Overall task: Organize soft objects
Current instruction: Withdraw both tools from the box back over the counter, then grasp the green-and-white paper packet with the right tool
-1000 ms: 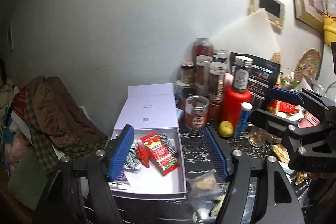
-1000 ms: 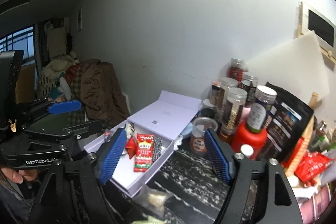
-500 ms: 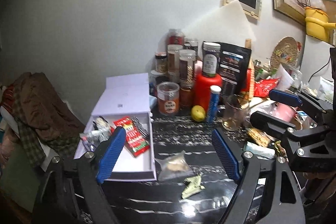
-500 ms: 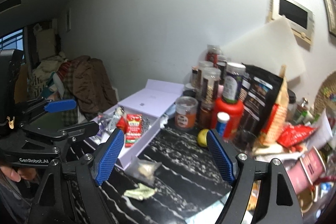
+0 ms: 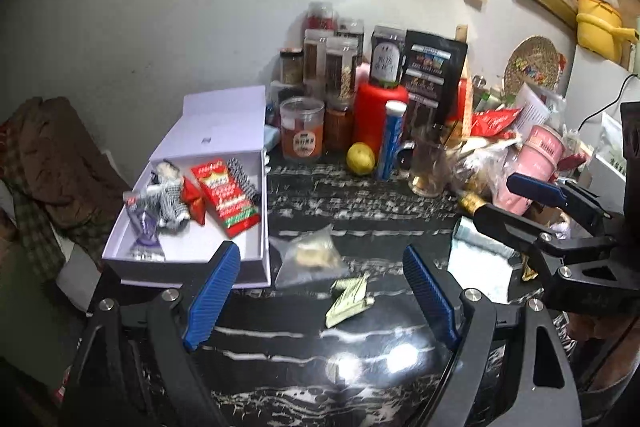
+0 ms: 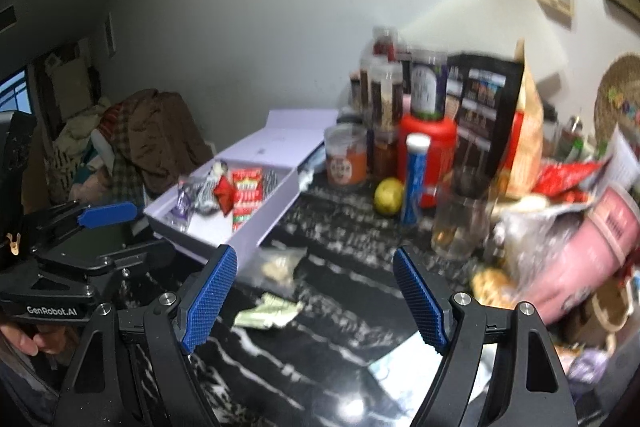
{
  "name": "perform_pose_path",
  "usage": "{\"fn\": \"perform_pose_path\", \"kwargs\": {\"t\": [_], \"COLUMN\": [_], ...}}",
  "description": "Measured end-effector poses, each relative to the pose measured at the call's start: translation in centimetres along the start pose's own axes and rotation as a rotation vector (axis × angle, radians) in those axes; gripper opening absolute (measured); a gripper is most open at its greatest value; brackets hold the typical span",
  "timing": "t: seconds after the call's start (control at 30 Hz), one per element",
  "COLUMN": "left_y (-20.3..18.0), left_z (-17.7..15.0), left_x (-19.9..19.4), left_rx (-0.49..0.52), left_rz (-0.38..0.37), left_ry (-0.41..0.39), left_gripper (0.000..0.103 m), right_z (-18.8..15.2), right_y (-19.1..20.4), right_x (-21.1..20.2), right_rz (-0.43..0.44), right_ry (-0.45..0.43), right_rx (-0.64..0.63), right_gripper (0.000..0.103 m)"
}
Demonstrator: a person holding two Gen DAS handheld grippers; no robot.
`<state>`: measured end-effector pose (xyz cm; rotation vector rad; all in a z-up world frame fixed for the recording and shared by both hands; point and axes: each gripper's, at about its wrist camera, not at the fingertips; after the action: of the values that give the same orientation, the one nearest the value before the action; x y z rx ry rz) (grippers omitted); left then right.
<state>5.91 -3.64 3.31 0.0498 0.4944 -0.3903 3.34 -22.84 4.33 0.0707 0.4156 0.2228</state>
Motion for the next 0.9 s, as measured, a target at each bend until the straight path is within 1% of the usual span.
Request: {"fn": "perform_pose_path", "kwargs": {"t": [0.17, 0.33, 0.63, 0.8, 0.9], "left_y": [1.1, 1.9, 4.6, 6.1, 6.9], "left_z": [-2.2, -4.2, -6.2, -6.4, -6.3], "left_x": [0.8, 1.3, 2.8, 3.6, 4.0], "left_rx": [-0.049, -0.057, -0.125, -0.154, -0.165], "left_rz": [-0.005, 0.036, 0.045, 0.065, 0.082], "left_ry": [0.063, 0.078, 0.124, 0.133, 0.131], "left_gripper": [0.084, 0.084, 0.084, 0.084, 0.084], "right_z": [-2.9, -5.0, -6.6, -7.0, -7.4], "right_y": [0.0, 0.1, 1.9, 2.8, 3.3], "right_x": [1.3, 3.1, 7.0, 9.8, 11.5], "right_rz": [0.000, -0.022, 0.020, 0.033, 0.032], "right_ry": [0.060, 0.123, 0.228, 0.267, 0.294], "right_rx": [0.053, 0.090, 0.122, 0.131, 0.120], "right_gripper": [0.081, 0.080, 0.080, 0.080, 0.077]}}
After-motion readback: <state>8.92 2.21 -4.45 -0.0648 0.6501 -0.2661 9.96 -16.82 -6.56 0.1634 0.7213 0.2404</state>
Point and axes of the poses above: each gripper's, at about its wrist camera, not at the fingertips, and x roughly the way its jaws point, y to its left, z to its top, and after that the axes turned 9 degrees about -y, right-handed
